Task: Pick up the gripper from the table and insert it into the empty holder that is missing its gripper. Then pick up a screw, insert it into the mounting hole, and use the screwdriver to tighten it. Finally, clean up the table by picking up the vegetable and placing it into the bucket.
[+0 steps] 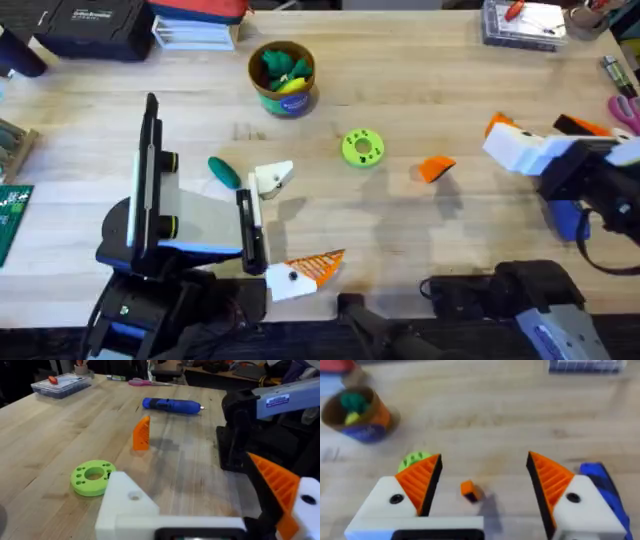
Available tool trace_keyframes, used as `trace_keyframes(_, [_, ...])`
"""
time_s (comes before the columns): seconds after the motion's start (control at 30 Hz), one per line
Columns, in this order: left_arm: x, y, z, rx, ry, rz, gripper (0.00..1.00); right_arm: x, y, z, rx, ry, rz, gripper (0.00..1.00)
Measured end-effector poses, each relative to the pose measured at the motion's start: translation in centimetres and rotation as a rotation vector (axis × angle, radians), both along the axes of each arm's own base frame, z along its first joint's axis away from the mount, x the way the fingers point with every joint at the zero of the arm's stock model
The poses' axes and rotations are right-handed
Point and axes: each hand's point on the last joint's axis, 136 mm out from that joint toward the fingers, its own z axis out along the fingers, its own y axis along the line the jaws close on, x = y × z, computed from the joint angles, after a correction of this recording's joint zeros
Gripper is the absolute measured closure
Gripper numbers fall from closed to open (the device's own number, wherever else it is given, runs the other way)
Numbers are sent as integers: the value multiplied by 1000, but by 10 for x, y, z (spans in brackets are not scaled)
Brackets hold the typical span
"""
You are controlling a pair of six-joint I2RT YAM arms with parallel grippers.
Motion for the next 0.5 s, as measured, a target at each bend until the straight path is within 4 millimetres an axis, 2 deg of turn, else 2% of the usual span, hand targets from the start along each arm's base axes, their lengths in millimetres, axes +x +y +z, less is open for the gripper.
trace_keyframes(0.07, [0,0,0,0,-2,0,15,-1,1,-7,-7,102,12,8])
trace_keyframes(0.1, [0,0,0,0,-2,-1,14,-7,4,-14,-50,271,58,8])
trace_keyframes(0.17, [0,0,0,0,-2,-1,15,-10,6,-18,-83,372,98,8])
trace_keyframes(0.27, [0,0,0,1,-2,-1,15,-1,7,-23,-114,453,132,7])
trace_keyframes(0.5, [0,0,0,0,-2,-1,15,8,14,-59,-138,649,219,7])
